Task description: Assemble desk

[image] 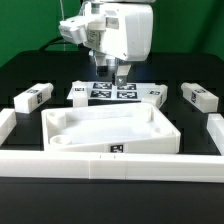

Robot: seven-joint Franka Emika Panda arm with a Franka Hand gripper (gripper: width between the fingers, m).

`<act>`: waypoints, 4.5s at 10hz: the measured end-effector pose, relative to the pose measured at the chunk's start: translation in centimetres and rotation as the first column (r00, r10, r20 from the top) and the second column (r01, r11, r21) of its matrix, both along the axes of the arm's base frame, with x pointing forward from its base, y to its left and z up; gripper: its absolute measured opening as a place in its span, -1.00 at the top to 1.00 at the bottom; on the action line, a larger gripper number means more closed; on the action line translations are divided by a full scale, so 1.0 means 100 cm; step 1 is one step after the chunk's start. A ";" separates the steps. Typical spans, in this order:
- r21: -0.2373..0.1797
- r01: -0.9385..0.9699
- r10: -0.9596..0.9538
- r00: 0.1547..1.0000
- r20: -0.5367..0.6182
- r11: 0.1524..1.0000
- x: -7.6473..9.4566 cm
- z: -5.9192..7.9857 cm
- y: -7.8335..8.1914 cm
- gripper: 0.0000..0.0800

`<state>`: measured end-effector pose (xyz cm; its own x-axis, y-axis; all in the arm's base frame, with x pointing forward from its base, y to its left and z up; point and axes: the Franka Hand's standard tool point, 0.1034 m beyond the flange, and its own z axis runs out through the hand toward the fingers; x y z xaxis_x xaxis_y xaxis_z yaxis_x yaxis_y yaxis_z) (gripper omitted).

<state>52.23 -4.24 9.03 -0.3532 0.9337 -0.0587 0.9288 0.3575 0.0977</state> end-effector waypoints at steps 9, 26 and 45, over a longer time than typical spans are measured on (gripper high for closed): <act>0.029 0.079 -0.074 0.989 -0.131 0.996 -0.049 -0.072 -0.013 -0.62; 0.033 0.096 -0.090 0.984 -0.152 0.995 -0.053 -0.084 -0.015 0.86; 0.038 0.446 -0.436 0.887 -0.151 0.894 -0.012 -0.083 0.083 0.86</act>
Offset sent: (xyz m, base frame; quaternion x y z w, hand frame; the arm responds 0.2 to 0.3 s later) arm -0.0304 0.0031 -0.0291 0.0168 0.0428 0.0216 0.9987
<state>51.07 4.10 0.70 0.0963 0.9949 0.0305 0.9950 -0.0954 -0.0301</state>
